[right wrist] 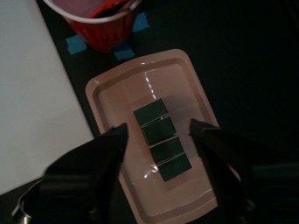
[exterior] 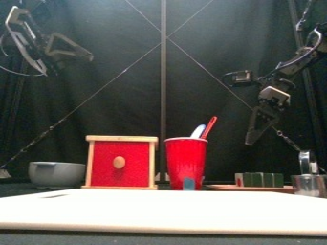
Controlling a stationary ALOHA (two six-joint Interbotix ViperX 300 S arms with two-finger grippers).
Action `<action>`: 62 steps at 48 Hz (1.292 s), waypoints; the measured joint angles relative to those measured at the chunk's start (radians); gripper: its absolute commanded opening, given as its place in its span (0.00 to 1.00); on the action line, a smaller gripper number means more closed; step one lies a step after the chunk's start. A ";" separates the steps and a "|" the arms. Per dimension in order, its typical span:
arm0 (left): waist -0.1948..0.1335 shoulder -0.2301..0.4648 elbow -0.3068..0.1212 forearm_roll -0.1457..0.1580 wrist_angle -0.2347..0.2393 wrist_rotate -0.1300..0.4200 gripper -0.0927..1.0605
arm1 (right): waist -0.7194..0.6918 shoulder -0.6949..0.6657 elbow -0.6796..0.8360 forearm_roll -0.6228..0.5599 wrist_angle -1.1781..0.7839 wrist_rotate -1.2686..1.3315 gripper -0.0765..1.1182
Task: Place sushi on board then cut the sushi with the knife then place the pieces on the plate
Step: Place the sushi on the board
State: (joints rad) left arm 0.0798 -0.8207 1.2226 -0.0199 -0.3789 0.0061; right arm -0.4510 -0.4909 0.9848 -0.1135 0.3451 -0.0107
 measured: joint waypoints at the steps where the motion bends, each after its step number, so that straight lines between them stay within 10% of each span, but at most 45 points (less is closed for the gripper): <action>1: 0.002 0.000 0.000 0.000 0.000 -0.002 0.06 | -0.002 0.002 0.000 0.000 0.003 0.000 0.90; 62: 0.021 0.000 0.020 -0.002 0.000 -0.002 0.06 | -0.080 0.316 -0.017 -0.040 -0.049 -0.075 0.88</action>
State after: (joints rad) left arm 0.1012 -0.8207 1.2425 -0.0215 -0.3789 0.0046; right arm -0.5308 -0.1749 0.9679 -0.1534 0.2961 -0.0859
